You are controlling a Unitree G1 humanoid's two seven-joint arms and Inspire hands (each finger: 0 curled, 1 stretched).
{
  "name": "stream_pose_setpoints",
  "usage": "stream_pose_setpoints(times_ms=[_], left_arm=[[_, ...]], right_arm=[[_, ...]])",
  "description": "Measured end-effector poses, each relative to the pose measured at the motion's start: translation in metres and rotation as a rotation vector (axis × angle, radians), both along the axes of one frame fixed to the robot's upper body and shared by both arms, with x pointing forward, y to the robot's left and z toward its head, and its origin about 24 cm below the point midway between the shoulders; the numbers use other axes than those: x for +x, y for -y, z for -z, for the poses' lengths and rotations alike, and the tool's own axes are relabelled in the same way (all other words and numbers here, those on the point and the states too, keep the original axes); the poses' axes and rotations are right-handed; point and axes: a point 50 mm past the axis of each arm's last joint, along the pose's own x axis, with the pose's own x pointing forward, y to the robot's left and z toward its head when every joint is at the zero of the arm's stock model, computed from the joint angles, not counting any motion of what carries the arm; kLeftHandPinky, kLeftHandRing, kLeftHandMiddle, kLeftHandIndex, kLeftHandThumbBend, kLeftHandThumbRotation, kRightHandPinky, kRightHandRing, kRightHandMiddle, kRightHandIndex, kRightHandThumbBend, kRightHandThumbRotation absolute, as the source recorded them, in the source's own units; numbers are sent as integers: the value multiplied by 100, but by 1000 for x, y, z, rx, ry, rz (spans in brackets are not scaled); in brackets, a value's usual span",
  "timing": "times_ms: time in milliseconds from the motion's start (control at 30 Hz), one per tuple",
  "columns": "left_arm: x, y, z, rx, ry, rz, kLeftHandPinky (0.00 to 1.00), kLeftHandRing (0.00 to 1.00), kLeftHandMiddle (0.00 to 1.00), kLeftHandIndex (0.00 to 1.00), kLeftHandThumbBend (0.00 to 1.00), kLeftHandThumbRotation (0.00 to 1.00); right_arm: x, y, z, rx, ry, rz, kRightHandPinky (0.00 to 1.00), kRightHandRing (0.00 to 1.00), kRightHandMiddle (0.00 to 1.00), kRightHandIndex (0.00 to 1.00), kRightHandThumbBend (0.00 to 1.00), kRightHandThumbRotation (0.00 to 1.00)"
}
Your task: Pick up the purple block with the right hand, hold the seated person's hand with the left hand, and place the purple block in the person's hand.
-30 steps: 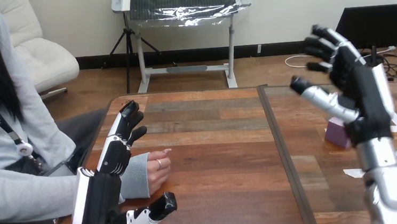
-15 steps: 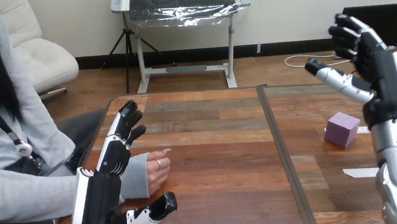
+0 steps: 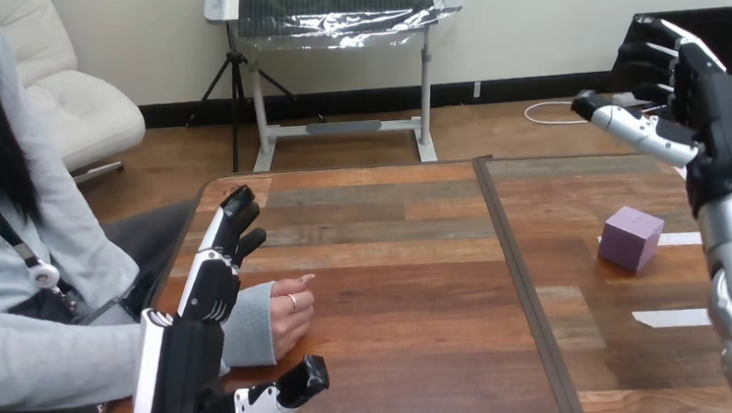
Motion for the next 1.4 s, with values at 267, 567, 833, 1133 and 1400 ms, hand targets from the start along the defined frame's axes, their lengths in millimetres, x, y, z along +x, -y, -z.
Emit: stream_pose_setpoints(times_ms=[267, 567, 833, 1133, 1400], left_arm=[[0, 1, 0, -4, 1, 0, 87, 93, 95, 92, 100, 61], [-1, 1, 0, -4, 9, 3, 87, 93, 95, 93, 100, 58], [-2, 2, -1, -2, 17, 8, 87, 94, 95, 92, 100, 56], [-3, 2, 0, 9, 23, 9, 86, 93, 95, 93, 100, 59], [-3, 2, 0, 19, 26, 14, 85, 93, 95, 93, 100, 58]], right_arm=[[9, 7, -4, -104, -95, 19, 75, 81, 81, 86, 98, 36], [17, 14, -8, -240, -207, 44, 45, 53, 81, 86, 100, 39], [22, 20, -8, -299, -302, 71, 25, 31, 80, 87, 100, 41], [24, 25, -4, -375, -413, 82, 40, 53, 82, 89, 100, 44], [24, 26, 3, -438, -532, 60, 57, 70, 83, 91, 100, 46]])
